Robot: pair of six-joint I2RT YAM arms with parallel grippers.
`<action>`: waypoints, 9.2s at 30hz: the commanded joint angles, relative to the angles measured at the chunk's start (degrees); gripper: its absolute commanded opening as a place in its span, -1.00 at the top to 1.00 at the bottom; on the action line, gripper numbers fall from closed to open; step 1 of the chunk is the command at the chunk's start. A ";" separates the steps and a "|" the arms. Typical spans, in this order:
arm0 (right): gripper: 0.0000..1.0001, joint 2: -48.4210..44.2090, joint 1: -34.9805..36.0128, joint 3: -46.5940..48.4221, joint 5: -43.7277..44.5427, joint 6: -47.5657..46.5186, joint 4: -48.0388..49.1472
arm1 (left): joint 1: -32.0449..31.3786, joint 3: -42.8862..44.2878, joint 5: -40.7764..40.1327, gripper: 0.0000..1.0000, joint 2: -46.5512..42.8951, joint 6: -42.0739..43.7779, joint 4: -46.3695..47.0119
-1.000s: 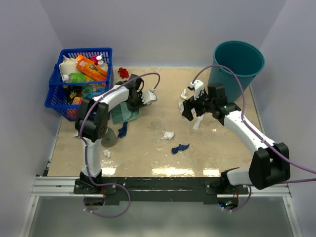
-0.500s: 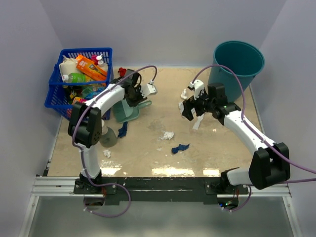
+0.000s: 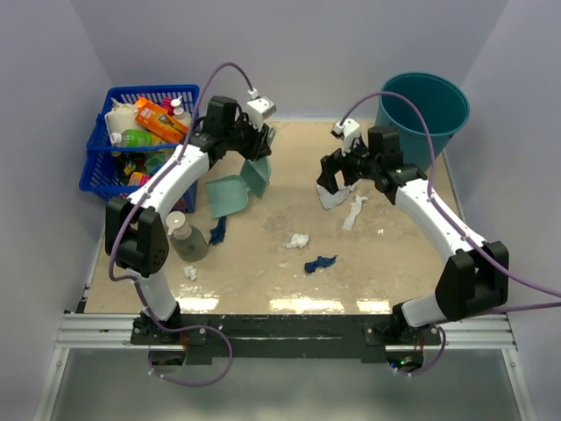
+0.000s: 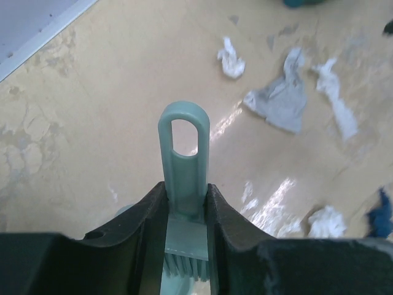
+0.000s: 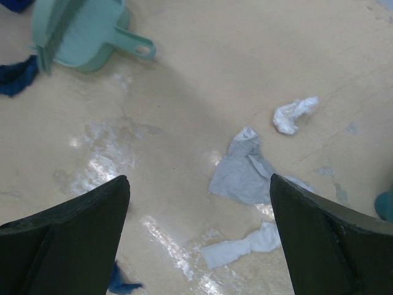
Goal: Sweep away the paper scraps from the table
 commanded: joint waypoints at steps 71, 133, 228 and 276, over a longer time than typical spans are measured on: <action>1.00 5.92 7.72 15.86 -18.03 -24.80 -21.27 | 4.80 11.05 39.64 -0.16 -1.97 35.52 -33.92; 1.00 7.94 8.87 16.92 -21.20 -11.97 -12.04 | 2.16 18.08 50.02 1.00 5.77 32.88 -43.14; 1.00 20.29 10.90 21.17 7.54 -3.00 -18.28 | 30.91 -2.05 23.65 1.00 -28.78 -13.43 5.46; 0.04 -3.22 -3.87 -17.71 27.32 -19.34 -41.57 | 7.70 4.46 21.37 0.99 -12.86 -6.67 1.41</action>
